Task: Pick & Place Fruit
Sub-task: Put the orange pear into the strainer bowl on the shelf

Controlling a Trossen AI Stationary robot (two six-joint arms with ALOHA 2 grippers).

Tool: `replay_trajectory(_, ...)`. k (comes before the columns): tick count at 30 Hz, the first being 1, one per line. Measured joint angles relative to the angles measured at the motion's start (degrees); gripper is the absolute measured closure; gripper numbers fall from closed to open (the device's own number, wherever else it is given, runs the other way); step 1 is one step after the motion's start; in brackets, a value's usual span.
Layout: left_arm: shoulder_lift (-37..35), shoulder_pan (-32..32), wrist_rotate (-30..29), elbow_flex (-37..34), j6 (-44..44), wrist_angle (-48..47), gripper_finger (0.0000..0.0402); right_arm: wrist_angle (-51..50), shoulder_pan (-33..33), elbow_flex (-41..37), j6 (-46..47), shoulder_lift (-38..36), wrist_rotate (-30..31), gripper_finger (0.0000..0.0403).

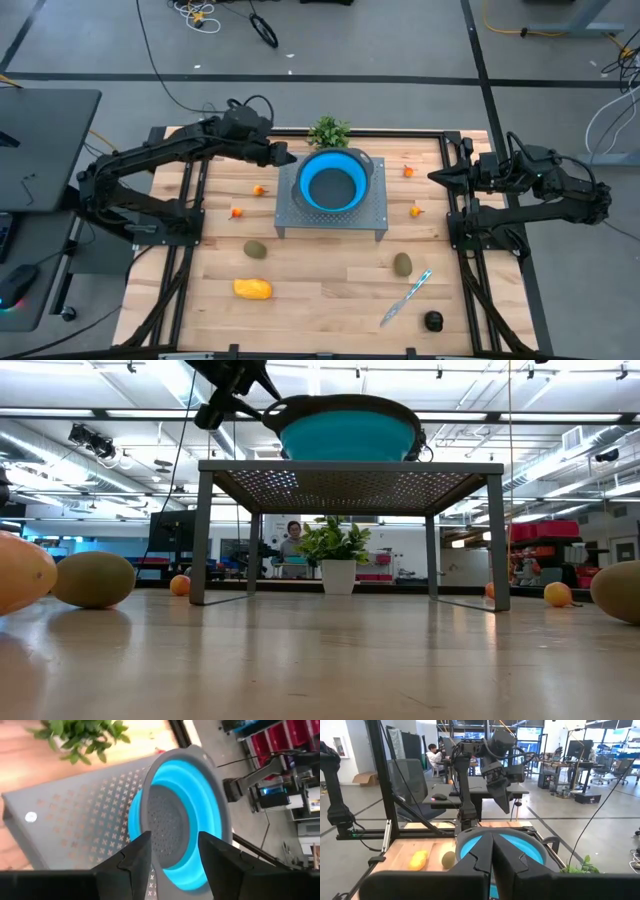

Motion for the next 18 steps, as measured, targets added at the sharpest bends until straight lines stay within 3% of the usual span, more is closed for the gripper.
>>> replay_trajectory(11, -1.28, -2.58, -6.12, 0.0, 3.92, 1.35, 0.0294, 0.0, 0.0, 0.0, -2.27, -0.01, 0.01, 0.0387)
replay_trajectory(18, -2.35, -3.04, -6.78, -0.04, 7.15, 1.98, 0.034, 0.0, 0.0, 0.0, -2.51, 0.0, 0.0, 0.0387)
